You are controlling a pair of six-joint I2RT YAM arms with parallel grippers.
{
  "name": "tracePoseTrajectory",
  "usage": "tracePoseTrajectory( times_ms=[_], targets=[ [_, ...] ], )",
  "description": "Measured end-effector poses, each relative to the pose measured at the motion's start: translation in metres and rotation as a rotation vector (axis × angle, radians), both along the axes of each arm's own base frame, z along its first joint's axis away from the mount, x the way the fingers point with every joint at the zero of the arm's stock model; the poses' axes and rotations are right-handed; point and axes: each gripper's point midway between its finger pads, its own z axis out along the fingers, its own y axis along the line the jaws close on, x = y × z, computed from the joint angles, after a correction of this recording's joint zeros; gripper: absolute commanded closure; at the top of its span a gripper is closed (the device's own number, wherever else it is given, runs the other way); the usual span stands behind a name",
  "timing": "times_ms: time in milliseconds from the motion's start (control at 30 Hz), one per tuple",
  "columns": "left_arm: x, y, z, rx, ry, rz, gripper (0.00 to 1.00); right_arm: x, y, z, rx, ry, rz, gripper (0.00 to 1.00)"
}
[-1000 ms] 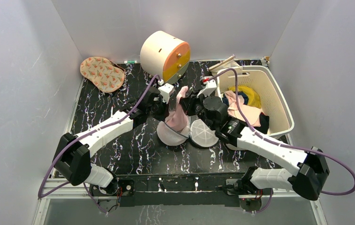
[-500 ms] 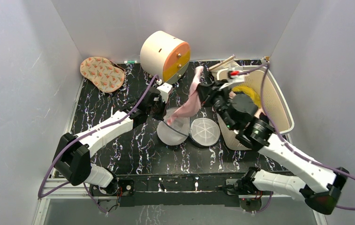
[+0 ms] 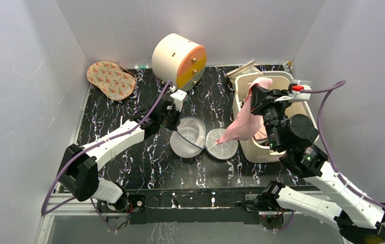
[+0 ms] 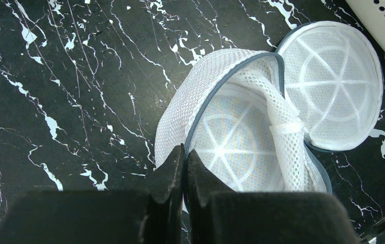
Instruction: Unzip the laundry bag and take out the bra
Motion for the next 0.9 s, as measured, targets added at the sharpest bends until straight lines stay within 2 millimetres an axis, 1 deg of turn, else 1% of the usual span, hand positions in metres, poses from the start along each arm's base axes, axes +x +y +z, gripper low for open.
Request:
tracePoseTrajectory(
  times_ms=[133,267,333,433,500,567,667,767,833,867,900],
  targets=[
    [0.0,0.0,0.0,0.001,0.0,0.001,1.0,0.009,-0.023,0.001,-0.085,0.006,-0.155,1.0],
    [0.0,0.001,0.0,0.003,-0.002,0.003,1.0,0.026,-0.033,0.004,-0.171,0.008,-0.319,1.0],
    [0.001,0.001,0.0,0.005,-0.002,0.005,1.0,0.036,-0.035,0.007,-0.204,0.015,-0.385,1.0],
    [0.0,0.002,-0.001,0.008,-0.001,0.007,1.0,0.064,-0.04,0.013,-0.243,0.033,-0.473,1.0],
    [0.0,0.002,-0.001,0.011,0.0,0.008,1.0,0.083,-0.054,0.017,-0.25,0.042,-0.522,1.0],
    [0.001,0.003,-0.001,0.012,-0.001,0.01,1.0,0.101,-0.076,0.026,-0.231,0.039,-0.577,1.0],
    [0.001,0.003,-0.001,0.013,-0.001,0.01,1.0,0.115,-0.103,0.039,-0.198,0.024,-0.636,1.0],
    [0.001,0.003,-0.001,0.014,-0.002,0.009,1.0,0.124,-0.119,0.047,-0.173,0.003,-0.661,1.0],
    [0.001,0.003,-0.001,0.014,-0.002,0.009,1.0,0.131,-0.127,0.043,-0.163,0.001,-0.667,1.0],
    [0.001,0.003,-0.001,0.014,-0.002,0.009,1.0,0.134,-0.129,0.036,-0.159,0.007,-0.665,1.0],
    [0.001,0.003,-0.001,0.014,-0.002,0.008,1.0,0.136,-0.13,0.025,-0.149,0.011,-0.657,1.0]
  ],
)
